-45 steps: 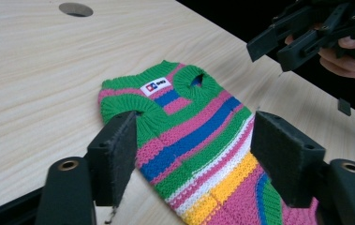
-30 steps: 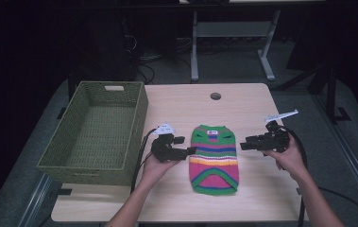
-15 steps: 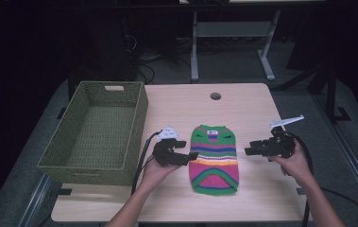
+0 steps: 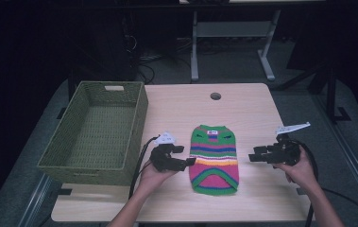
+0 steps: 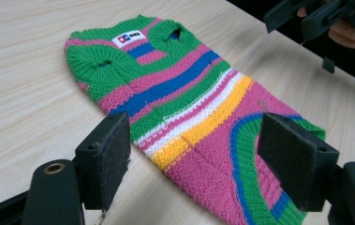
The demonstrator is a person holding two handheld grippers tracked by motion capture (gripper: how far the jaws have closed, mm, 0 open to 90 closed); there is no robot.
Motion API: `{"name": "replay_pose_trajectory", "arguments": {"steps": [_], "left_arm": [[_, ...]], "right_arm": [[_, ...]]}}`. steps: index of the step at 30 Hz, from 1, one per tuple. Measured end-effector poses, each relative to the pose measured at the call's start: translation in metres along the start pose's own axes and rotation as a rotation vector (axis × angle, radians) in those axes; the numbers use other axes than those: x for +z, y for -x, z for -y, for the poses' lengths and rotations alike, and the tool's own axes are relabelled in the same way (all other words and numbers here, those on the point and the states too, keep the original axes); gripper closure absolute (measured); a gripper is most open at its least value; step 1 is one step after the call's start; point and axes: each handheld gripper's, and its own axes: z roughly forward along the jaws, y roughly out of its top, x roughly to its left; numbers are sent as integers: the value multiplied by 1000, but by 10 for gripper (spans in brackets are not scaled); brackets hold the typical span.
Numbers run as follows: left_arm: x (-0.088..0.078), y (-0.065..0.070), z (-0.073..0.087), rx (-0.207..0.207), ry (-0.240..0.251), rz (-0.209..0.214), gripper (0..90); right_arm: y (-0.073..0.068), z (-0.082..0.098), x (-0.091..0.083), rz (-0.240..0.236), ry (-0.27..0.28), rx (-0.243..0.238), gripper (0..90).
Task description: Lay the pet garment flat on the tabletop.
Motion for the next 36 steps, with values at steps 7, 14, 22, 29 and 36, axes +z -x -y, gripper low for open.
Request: {"name": "replay_pose_trajectory", "arguments": {"steps": [7,14,22,29,36], "left_arm": [[-3,2,6,5,-9,4,252],[-7,6,11,11,-21,11,253],[-11,11,16,19,-22,14,252],[-14,15,21,15,-27,21,249],[-17,17,28,21,-36,25,247]], "right_arm": [[-2,10,-8,17,0,-8,364],[-5,24,-17,14,19,-1,362],[-5,39,-23,16,25,0,358],[-4,53,-28,13,29,27,356],[-6,66,-33,17,49,32,347]]}}
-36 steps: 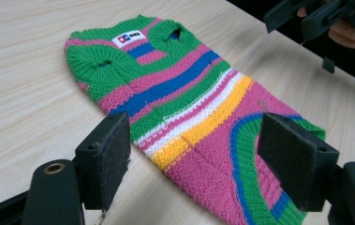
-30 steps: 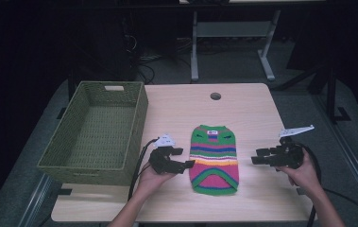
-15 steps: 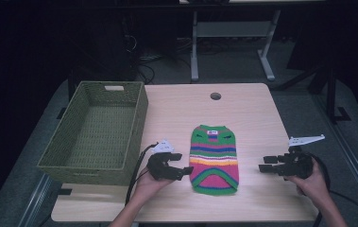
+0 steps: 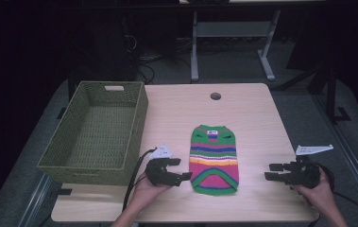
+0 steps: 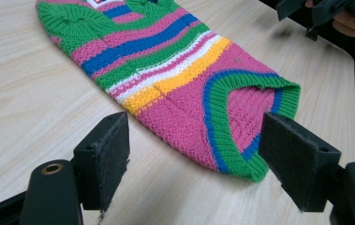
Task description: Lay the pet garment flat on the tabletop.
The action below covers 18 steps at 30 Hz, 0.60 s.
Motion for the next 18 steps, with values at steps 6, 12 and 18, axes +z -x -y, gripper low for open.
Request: {"name": "replay_pose_trajectory", "arguments": {"steps": [6,12,18], "left_arm": [[-4,2,5,-9,8,3,246],[-11,5,10,-15,18,6,244],[-16,8,16,-17,23,10,243]], "right_arm": [[-7,6,-2,12,1,-14,333],[-17,13,-4,19,13,-33,328],[-26,20,-4,31,9,-50,323]]}}
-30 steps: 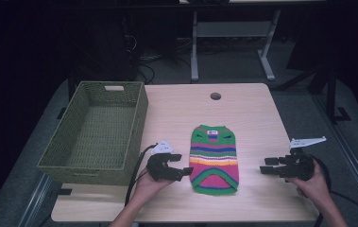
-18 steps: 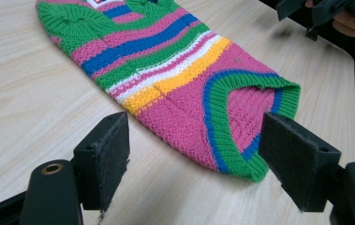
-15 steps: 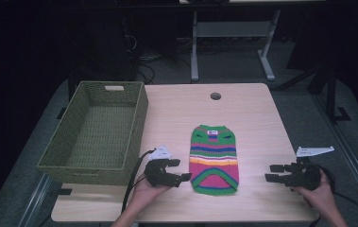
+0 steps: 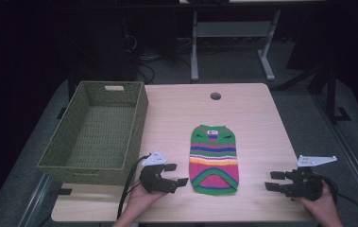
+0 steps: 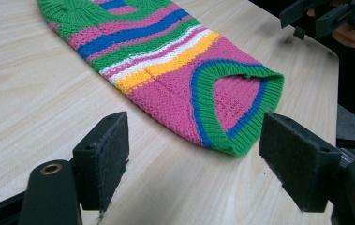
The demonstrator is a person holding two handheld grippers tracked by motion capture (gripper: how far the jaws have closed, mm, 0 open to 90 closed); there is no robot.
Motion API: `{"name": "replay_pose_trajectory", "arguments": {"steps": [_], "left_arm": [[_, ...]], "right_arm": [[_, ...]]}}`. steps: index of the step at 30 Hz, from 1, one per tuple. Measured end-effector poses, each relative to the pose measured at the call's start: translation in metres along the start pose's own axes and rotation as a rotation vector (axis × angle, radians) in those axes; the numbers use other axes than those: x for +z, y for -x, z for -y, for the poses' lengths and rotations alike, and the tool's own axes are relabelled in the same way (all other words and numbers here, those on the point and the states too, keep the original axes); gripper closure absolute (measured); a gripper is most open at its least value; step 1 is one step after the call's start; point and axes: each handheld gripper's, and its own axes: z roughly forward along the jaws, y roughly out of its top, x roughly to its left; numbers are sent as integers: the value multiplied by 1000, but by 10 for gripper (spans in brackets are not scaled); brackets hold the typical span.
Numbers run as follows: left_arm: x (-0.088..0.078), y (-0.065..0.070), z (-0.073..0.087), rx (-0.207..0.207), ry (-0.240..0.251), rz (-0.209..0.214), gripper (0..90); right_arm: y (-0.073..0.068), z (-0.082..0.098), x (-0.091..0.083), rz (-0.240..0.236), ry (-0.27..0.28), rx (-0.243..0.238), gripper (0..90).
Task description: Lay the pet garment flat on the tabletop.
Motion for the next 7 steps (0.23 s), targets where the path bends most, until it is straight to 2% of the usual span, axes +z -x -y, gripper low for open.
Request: {"name": "replay_pose_trajectory", "arguments": {"steps": [4,7], "left_arm": [[-3,2,4,-4,19,7,240],[-7,5,3,10,35,11,240]], "right_arm": [[-7,5,-1,12,9,-8,322],[-11,11,-3,10,37,-5,323]]}}
